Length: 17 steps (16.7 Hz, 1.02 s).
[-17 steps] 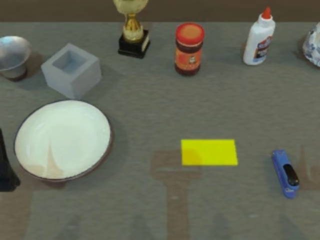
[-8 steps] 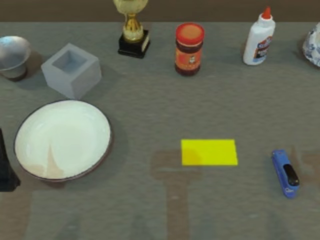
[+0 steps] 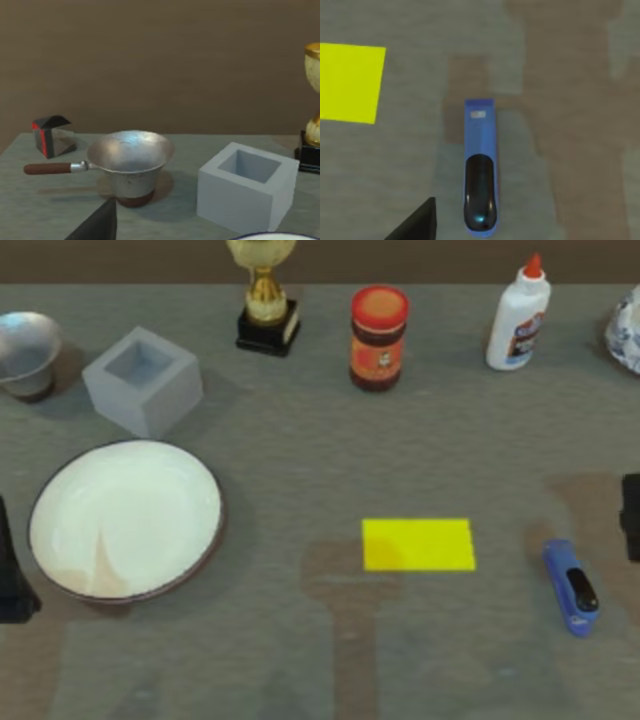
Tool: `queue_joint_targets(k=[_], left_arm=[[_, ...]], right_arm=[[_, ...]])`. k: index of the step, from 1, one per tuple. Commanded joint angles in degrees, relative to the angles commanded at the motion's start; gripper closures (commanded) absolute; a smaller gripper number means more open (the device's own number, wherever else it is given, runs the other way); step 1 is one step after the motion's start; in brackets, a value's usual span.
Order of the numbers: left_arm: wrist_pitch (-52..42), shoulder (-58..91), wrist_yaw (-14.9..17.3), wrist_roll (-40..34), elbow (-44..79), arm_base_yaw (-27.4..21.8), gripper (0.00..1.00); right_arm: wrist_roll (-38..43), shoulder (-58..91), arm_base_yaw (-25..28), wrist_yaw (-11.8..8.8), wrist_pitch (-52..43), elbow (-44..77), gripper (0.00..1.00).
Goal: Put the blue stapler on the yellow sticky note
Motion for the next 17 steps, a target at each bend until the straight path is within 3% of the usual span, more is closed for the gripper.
queue_joint_targets(k=[8,17], left_arm=[[0.0,0.0,0.0,0.0,0.0,0.0,0.0],[0.0,0.0,0.0,0.0,0.0,0.0,0.0]], right_arm=[[3.57,31.91,5.76,-0.12,-20.09,23.67,0.0],[4.14,37.1,6.48,-0.14,-23.08,27.73,0.0]])
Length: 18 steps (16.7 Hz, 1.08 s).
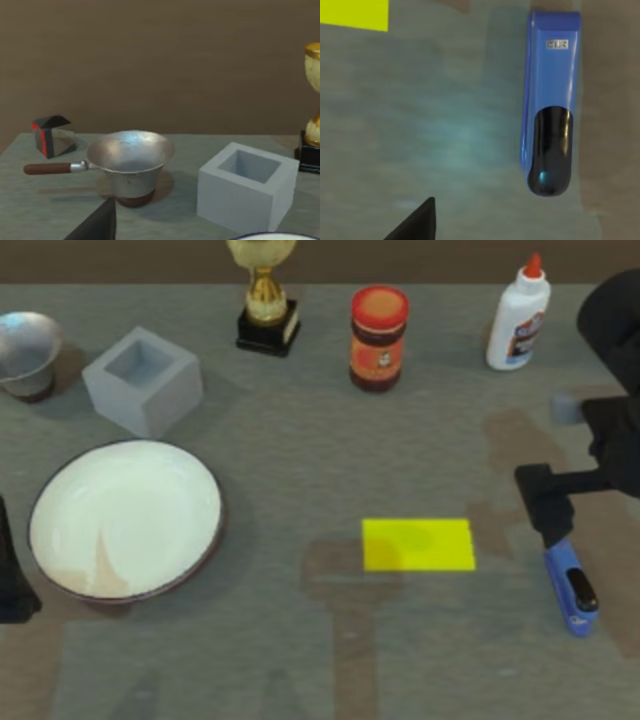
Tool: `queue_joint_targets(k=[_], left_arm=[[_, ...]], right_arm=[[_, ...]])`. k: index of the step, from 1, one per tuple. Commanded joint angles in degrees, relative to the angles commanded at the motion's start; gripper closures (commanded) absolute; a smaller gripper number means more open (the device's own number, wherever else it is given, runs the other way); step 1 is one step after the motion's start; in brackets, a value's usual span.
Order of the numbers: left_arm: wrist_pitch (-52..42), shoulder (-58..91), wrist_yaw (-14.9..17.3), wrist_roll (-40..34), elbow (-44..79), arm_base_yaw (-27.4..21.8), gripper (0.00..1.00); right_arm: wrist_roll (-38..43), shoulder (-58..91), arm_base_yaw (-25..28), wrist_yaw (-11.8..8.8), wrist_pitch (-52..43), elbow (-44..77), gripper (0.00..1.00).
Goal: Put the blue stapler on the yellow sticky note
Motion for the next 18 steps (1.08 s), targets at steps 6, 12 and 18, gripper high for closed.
queue_joint_targets(k=[6,12,18], left_arm=[[0.0,0.0,0.0,0.0,0.0,0.0,0.0],[0.0,0.0,0.0,0.0,0.0,0.0,0.0],[0.0,0.0,0.0,0.0,0.0,0.0,0.0]], right_arm=[[0.2,5.15,0.33,0.02,12.58,-7.11,0.0],[0.48,9.51,0.55,0.04,22.19,-12.77,0.0],[0.48,9.51,0.55,0.04,22.19,-12.77,0.23]])
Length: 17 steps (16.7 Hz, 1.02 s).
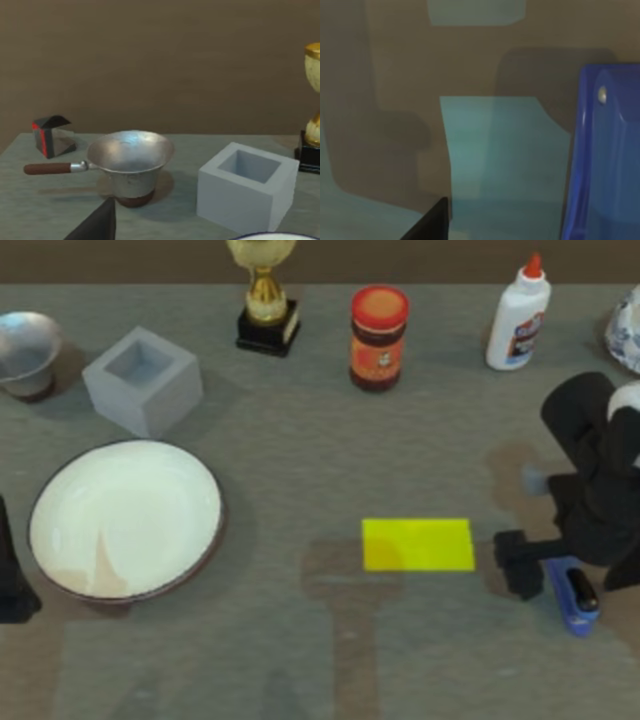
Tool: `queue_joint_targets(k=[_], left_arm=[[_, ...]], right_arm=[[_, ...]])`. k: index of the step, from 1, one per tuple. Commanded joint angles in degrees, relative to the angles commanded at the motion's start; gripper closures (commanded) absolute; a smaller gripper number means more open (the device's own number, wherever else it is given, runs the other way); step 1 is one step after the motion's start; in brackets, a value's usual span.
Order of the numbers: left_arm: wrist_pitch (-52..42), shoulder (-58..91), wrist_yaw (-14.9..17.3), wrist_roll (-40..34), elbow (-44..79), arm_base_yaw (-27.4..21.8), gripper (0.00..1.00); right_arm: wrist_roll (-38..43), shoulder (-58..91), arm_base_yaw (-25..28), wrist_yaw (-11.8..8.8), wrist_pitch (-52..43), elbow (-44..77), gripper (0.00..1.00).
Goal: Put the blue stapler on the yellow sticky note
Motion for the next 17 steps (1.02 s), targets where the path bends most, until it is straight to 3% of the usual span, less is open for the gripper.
queue_joint_targets(k=[10,17], left_arm=[[0.0,0.0,0.0,0.0,0.0,0.0,0.0],[0.0,0.0,0.0,0.0,0.0,0.0,0.0]], right_arm=[[0.0,0.0,0.0,0.0,0.0,0.0,0.98],[0.0,0.0,0.0,0.0,0.0,0.0,1.0]])
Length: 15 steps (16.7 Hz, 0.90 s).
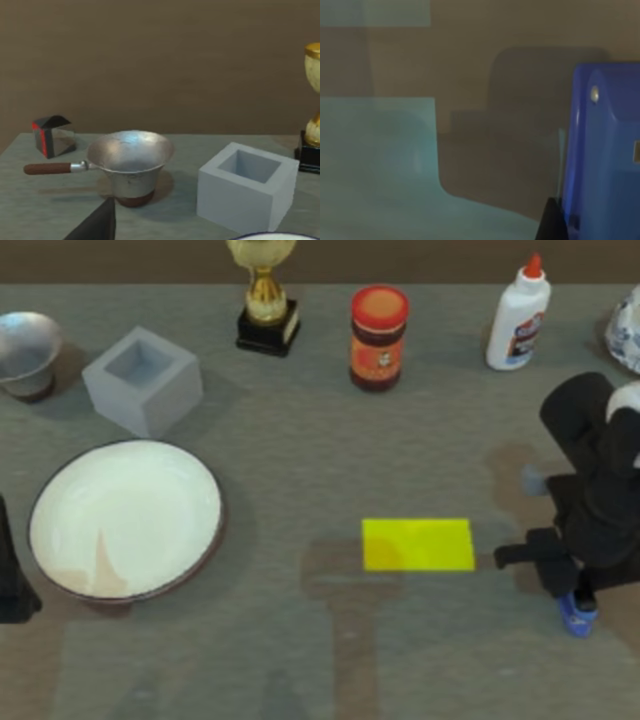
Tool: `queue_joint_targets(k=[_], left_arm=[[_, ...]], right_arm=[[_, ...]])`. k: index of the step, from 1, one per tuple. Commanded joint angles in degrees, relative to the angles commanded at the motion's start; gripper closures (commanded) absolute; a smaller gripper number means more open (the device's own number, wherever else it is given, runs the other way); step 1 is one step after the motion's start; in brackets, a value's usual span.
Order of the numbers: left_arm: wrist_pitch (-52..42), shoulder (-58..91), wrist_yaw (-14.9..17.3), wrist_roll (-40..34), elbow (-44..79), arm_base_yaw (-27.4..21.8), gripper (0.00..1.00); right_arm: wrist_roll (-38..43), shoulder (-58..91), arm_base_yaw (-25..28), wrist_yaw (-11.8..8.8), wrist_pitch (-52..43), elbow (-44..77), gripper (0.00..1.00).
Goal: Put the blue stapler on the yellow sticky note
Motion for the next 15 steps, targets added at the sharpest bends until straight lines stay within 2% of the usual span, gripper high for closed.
queue_joint_targets(k=[5,11,15], left_arm=[[0.0,0.0,0.0,0.0,0.0,0.0,0.0],[0.0,0.0,0.0,0.0,0.0,0.0,0.0],[0.0,0.0,0.0,0.0,0.0,0.0,0.0]], right_arm=[[-0.15,-0.87,0.01,0.25,-2.36,1.73,1.0],[-0.3,-6.75,0.21,0.22,-18.05,10.19,1.0],[-0.46,-9.53,0.25,0.22,-22.57,13.15,1.0]])
